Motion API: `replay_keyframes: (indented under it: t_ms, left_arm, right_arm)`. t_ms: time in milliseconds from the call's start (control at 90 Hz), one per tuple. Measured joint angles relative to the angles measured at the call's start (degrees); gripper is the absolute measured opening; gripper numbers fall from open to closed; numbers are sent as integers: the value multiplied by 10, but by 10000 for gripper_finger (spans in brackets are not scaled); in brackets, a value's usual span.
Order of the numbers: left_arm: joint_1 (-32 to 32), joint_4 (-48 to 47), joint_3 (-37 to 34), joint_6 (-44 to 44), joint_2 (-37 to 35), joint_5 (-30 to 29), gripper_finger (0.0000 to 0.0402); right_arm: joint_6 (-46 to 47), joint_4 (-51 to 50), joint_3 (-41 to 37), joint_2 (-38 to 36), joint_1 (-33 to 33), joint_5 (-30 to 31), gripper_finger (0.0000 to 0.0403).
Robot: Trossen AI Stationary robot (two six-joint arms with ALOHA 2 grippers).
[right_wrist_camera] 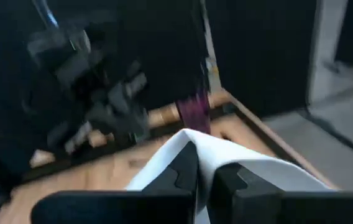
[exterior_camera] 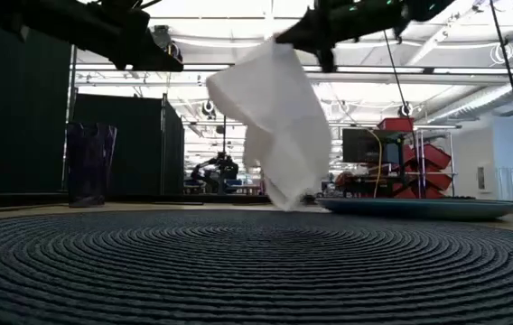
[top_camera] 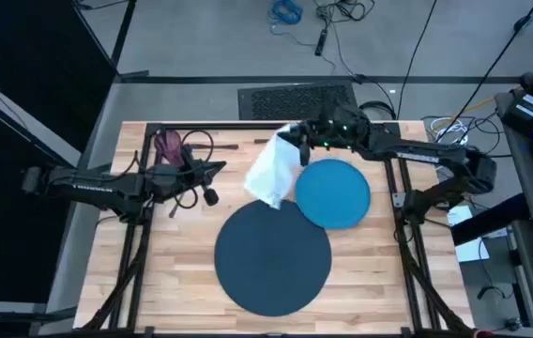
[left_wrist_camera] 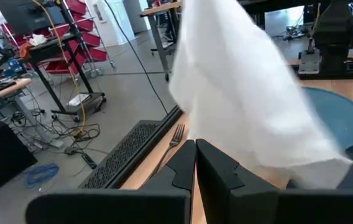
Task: Set table place
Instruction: Move the table napkin from the right to the top left of the table
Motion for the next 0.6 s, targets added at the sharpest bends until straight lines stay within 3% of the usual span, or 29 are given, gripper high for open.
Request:
replay_keyframes:
  t_ms: [78,178,367,600]
  left_arm:
    - [0,0,0,1,0,0,0]
    - [0,0,0,10,0,0,0]
    - [0,0,0,10,0,-1,0]
    - [12,-6,0,5,10,-2,0]
  right_arm:
    - [27,33,22,40,-11,-39,0]
    - [35,2,71,98,-17,-69,0]
    - [3,-123,163,196,-9,-74,0]
    - [0,-136,214,232,-23,-73,0]
